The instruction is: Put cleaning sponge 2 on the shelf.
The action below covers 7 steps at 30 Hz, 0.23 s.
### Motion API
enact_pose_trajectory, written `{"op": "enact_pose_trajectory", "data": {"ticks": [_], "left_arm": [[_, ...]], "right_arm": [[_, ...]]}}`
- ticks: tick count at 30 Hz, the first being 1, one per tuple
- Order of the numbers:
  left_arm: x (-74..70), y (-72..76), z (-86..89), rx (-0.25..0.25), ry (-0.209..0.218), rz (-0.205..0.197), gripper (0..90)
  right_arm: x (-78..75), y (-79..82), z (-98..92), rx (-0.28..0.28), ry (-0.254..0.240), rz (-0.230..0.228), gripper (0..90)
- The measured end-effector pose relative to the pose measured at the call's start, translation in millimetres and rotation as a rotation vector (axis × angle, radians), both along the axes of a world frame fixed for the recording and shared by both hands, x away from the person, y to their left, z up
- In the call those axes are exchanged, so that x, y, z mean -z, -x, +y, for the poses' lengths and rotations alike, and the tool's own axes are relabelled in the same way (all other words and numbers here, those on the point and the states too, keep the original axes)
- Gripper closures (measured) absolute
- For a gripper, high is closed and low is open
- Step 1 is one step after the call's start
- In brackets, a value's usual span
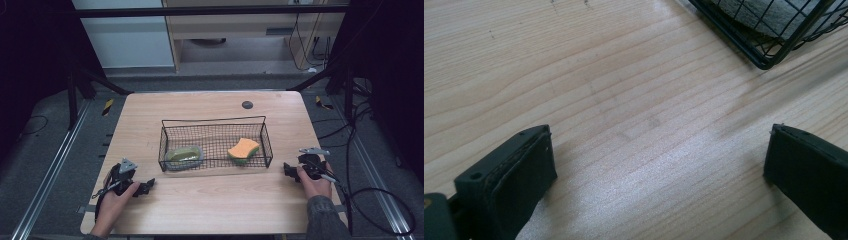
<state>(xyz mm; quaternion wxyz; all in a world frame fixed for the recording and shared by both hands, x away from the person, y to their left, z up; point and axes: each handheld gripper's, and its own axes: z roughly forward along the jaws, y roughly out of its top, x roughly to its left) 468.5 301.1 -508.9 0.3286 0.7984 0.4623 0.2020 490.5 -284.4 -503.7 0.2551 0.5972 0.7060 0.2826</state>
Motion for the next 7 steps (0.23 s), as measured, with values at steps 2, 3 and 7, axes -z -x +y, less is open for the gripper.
{"op": "enact_pose_trajectory", "data": {"ticks": [2,3,7], "left_arm": [[0.0,0.0,0.0,0.001,-0.001,0.0,0.0],[0.0,-0.1,0.0,0.001,-0.001,-0.001,0.0],[0.0,-0.3,0.0,0.001,-0.001,0.0,0.0]], "right_arm": [[5.7,0.7,-1.2,-0.001,-0.008,-0.022,6.9],[6.9,1.0,-1.8,0.0,-0.018,-0.03,6.8],[8.6,0.9,-2.4,-0.018,-0.035,-0.033,4.3]]}}
